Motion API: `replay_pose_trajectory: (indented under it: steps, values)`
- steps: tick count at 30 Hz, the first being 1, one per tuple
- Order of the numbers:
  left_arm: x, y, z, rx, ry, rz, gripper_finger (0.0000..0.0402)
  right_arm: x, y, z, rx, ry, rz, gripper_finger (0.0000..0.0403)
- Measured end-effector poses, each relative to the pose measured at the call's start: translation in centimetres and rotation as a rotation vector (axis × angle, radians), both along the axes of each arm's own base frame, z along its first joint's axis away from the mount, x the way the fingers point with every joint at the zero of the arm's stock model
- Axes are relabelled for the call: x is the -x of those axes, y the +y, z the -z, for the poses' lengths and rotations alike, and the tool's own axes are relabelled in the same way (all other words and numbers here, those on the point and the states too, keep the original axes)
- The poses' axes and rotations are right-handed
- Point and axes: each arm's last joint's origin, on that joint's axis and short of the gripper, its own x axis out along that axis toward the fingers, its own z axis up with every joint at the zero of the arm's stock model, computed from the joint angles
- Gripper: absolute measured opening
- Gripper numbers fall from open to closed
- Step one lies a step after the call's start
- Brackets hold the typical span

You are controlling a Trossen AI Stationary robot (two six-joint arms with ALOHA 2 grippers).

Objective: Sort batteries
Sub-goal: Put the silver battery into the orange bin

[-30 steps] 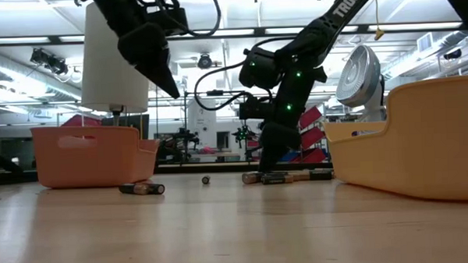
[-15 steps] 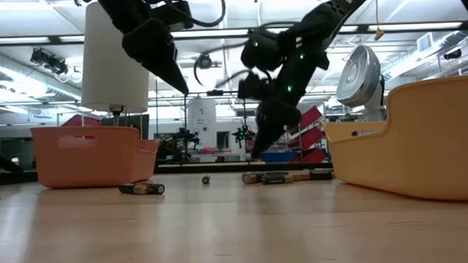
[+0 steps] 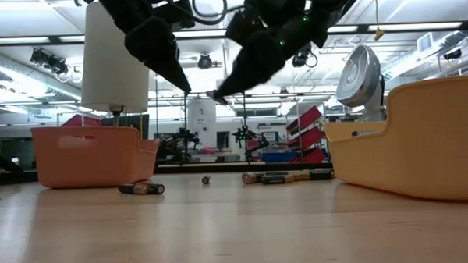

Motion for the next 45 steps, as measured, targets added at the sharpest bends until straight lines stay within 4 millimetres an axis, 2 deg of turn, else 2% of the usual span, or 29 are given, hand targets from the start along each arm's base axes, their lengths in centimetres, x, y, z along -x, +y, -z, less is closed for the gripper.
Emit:
replay_pose_trajectory:
  steps: [8,29,45]
  values:
    - [-0.14,0.00,-0.14,-0.006,-0.018,0.007,0.0104,-0.56,0.16,-0.83,0.015,-0.100,-0.009,0.0002]
    - [-0.56,0.00,-0.52,-0.015,-0.073,0.017,0.0102,-0.68,0.14,-1.05,0.016,-0.125,-0.005,0.0002]
    - [-0.46,0.00,-0.42,-0.015,-0.059,0.019,0.0034,-0.64,0.14,-0.98,0.016,-0.118,-0.003,0.0003]
